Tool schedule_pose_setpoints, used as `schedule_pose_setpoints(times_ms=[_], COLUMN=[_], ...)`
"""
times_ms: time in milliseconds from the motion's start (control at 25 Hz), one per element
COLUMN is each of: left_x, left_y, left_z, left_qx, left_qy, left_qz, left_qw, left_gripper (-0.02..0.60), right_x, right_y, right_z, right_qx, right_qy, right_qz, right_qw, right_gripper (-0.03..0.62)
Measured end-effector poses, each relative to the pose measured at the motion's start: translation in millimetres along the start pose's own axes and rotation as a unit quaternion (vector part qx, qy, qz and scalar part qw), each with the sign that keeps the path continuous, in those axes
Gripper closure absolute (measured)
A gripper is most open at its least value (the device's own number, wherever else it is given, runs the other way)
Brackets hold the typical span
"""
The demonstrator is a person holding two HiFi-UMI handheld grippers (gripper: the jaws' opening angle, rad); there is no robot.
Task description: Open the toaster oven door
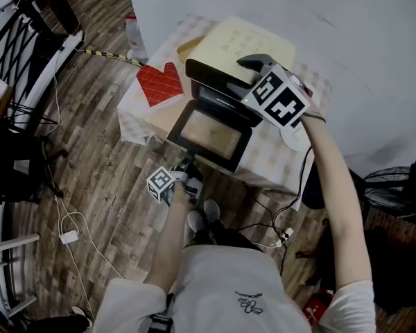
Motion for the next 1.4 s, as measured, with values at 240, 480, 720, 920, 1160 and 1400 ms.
schedule_pose_setpoints(times_ms=[240,480,720,920,1160,1400], left_x=[-10,9,65,117,134,104], left_y=[-3,-12,-32,-43,-80,-131], left_z=[4,-3,-49,-144,-290,-393], left_qx=[0.017,0.029,0.044,0.023,0.022,0.031], left_qy=[-0.01,0.006,0.137,0.299,0.544,0.721], left_qz=[-0.005,-0.028,-0.06,-0.101,-0.139,-0.192], left_qw=[0.9998,0.9992,0.9878,0.9486,0.8272,0.6647], left_gripper=[0.511,0.492,0.479,0.479,0.486,0.549], right_x=[0,0,9,62,129,119], right_y=[0,0,-6,-31,-105,-183], right_z=[0,-1,-4,-16,-7,35], right_qx=[0.001,0.011,0.021,-0.015,-0.037,-0.071], right_qy=[-0.001,0.001,-0.008,-0.005,0.064,0.156], right_qz=[0.0,0.003,0.003,-0.087,-0.273,-0.444], right_qw=[1.0,1.0,1.0,0.996,0.959,0.879], right_gripper=[0.388,0.388,0.391,0.399,0.431,0.458])
Point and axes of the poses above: the fingertips, and each gripper's own axes: y forward along the fingers, z to its left, x out of its top, the point moved 2 cm from there along -y, backward along the fingers, and after that the axes turned 14 degrees about y, right-handed, at the moved point
